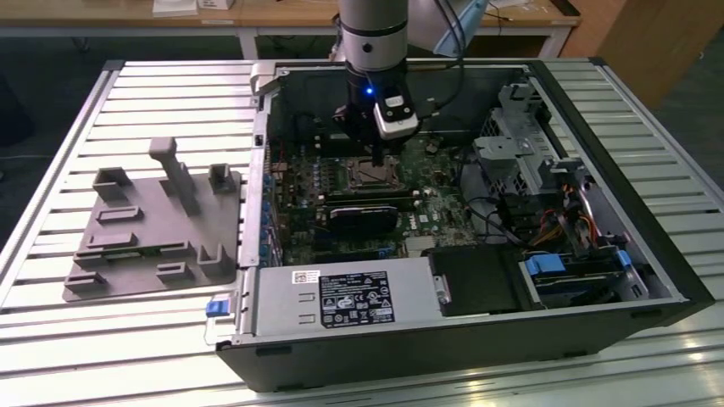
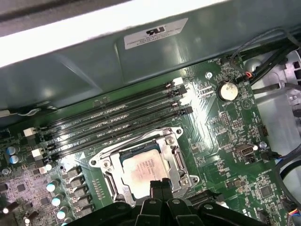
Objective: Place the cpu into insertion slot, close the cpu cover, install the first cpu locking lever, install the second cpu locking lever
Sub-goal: 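Install the first cpu locking lever, then install the second cpu locking lever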
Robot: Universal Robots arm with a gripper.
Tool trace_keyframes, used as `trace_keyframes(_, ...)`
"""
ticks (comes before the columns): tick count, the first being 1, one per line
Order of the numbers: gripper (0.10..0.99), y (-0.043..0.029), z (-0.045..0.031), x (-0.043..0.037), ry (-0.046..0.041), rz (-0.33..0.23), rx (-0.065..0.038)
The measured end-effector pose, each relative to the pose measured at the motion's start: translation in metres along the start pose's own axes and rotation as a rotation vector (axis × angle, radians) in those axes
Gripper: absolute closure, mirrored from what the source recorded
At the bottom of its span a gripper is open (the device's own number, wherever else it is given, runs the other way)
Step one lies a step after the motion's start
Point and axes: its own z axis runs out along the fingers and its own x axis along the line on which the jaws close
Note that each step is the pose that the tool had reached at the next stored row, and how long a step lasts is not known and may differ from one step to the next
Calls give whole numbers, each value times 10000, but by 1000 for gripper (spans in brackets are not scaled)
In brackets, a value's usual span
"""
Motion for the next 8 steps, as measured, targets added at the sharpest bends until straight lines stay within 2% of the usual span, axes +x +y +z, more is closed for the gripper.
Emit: trace_keyframes(8,980,-7,-3,-3,0,0,1)
